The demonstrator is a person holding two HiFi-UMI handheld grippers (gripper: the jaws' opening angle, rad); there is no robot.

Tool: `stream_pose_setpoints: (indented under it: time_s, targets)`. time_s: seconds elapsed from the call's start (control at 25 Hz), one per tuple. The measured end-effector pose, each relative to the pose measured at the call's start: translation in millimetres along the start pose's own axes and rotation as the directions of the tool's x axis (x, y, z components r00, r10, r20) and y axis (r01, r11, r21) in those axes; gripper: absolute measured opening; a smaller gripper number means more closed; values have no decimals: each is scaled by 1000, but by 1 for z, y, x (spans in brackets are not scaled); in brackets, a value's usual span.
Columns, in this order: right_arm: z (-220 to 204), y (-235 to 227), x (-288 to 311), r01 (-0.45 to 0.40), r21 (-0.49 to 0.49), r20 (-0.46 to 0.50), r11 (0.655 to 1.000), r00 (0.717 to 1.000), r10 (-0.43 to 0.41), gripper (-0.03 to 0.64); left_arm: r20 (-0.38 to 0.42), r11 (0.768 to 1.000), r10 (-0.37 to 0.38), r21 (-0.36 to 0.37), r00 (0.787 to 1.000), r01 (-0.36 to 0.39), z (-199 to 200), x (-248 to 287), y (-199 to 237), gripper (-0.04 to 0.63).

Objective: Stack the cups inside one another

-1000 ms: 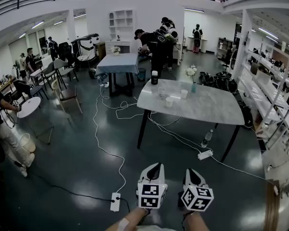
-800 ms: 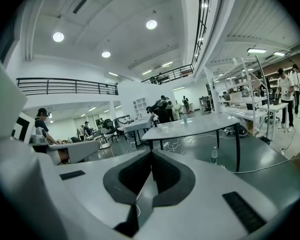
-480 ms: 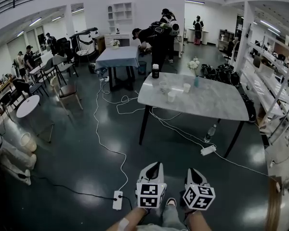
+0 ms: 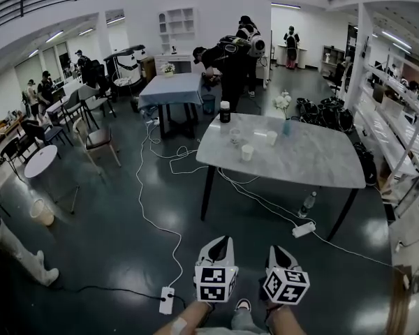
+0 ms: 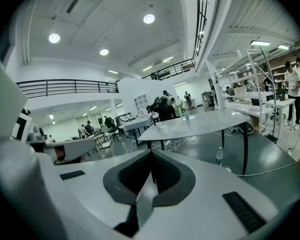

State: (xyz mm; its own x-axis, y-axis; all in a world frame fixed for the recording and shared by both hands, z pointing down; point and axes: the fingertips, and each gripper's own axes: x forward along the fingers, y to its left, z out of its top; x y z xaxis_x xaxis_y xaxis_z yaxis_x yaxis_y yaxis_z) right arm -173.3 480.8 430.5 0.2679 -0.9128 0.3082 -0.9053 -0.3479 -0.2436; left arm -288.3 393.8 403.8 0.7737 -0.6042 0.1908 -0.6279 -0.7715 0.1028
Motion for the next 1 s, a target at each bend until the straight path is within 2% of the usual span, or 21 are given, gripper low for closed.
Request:
stream_pose_setpoints:
  time_s: [0.56, 1.0]
  targets:
    - [46, -67, 77, -28, -20, -39, 999, 999, 28, 8, -25, 1000, 22, -9, 999, -23, 15, 106, -18, -5]
    - [67, -109, 134, -57, -3, -46, 998, 997, 57, 8, -31, 998, 47, 34, 998, -45, 22, 172, -26, -5]
